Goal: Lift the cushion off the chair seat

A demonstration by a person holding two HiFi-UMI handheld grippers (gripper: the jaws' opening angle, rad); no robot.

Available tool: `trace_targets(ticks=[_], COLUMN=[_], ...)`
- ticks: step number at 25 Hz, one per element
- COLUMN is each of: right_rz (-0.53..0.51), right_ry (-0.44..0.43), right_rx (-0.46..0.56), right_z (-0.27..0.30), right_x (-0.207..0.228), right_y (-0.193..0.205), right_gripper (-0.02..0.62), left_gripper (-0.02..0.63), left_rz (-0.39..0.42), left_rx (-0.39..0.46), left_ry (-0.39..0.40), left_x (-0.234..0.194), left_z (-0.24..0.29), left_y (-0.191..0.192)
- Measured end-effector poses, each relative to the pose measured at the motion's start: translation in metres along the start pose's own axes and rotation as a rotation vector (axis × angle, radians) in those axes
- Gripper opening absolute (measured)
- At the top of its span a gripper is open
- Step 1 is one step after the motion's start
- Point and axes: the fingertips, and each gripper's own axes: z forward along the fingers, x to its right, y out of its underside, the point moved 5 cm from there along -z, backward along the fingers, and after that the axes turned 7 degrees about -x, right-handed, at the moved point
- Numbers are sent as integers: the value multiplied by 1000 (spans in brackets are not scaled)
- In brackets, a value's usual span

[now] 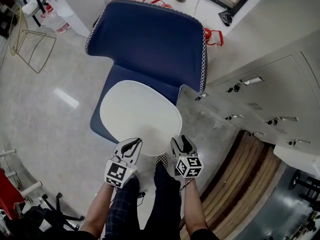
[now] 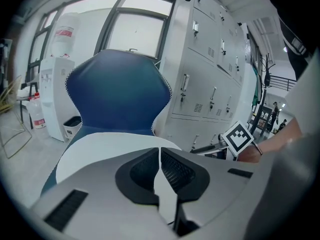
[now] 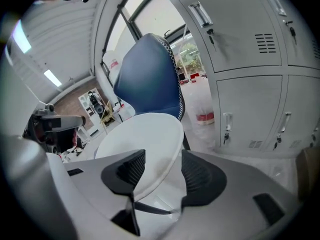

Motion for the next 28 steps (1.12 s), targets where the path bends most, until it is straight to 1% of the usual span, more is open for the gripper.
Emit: trace_targets(ticks=[3,6,9,15,18,26,28], right_rz=[25,44,57,86,81,16,16], right_ry=[-36,-54,-71,-146,-147,-114,-97], right_rx=[-15,-29,-31,-20,-22,-19,-14], right_z=[6,12,17,26,29,25,24], right_x=[1,3,3,-2,-2,-1,0], right_y=[8,14,18,20,20,17,16], right_gripper=[236,248,252,255,258,252,213], left_gripper=[28,28,28,28,28,28,28], left_rz=[6,1,-2,-9,-11,-18,-17], left_rx=[1,0,-5,-1,0,5,4], left_ry=[-3,-9,-15,-32,-32,-34,-32], left_x=[1,0,-2,-8,-9,-10,-9], left_z=[2,3,4,8,10,9,9], left_y=[3,7,11,16,17,13,13])
